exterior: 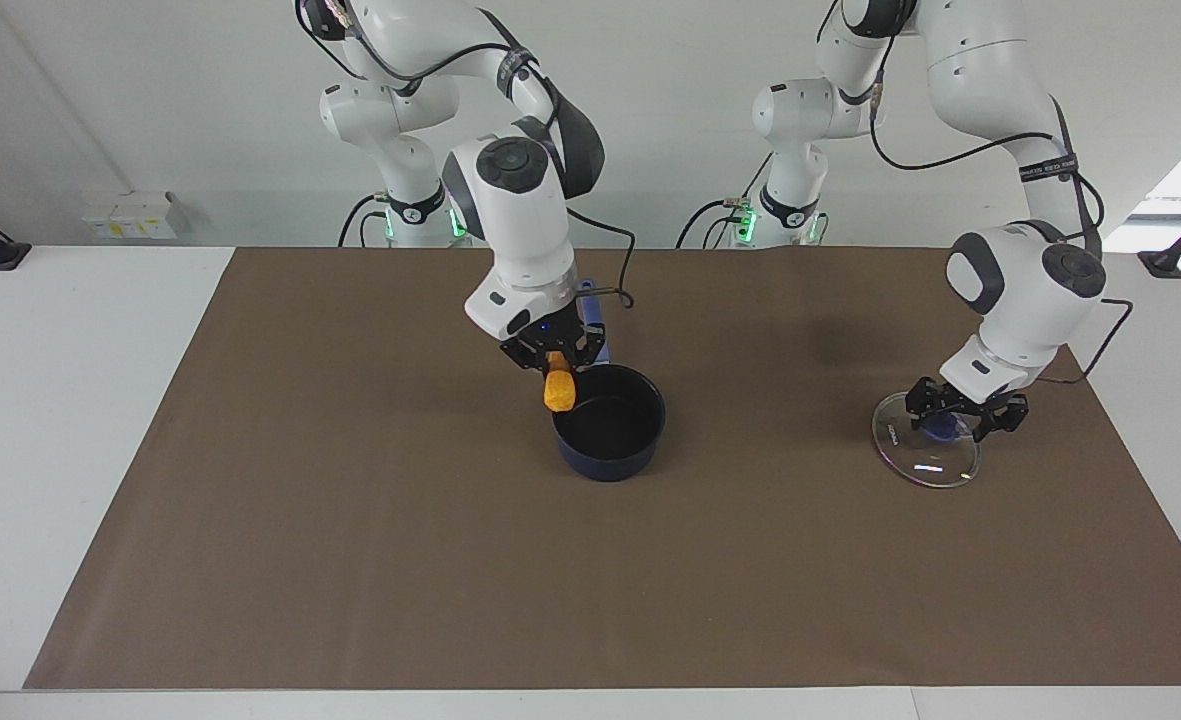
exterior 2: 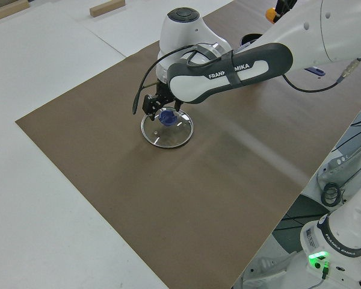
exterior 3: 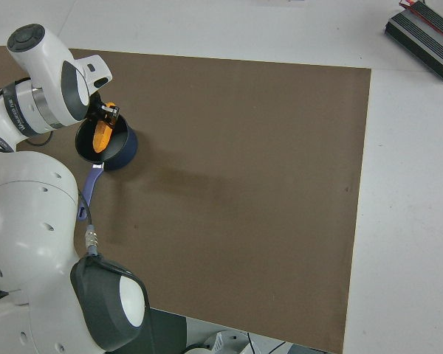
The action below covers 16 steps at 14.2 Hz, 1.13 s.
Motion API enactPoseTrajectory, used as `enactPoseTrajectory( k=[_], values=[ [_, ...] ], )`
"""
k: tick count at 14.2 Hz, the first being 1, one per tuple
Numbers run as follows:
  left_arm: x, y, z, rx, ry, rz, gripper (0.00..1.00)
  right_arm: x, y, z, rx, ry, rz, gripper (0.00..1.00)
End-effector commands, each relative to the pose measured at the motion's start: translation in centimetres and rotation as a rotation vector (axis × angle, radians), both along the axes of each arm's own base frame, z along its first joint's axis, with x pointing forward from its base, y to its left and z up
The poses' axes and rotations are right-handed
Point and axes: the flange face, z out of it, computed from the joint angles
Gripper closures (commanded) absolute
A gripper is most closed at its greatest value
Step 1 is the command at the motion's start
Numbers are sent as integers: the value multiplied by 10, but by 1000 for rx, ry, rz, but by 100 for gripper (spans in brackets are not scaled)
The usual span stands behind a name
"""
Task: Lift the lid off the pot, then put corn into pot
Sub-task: 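Lower the lid onto the table while the right gripper carries corn over the pot, then release the lid with the left gripper while the right gripper lowers the corn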
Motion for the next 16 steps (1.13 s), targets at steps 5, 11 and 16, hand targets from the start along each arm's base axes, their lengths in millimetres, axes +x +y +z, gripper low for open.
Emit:
enactPoseTrajectory(
  k=[5,11,16],
  values=[
    [20,-80,53,-28,32,184,0,7,52,-51,22,-2,27,100],
    [6,-94,168,-20,150,173,0,15,50,-78,18,-31,38,100],
    [-28,-77,235,-3,186,180,0,16,49,-93,15,-25,50,99]
  ],
)
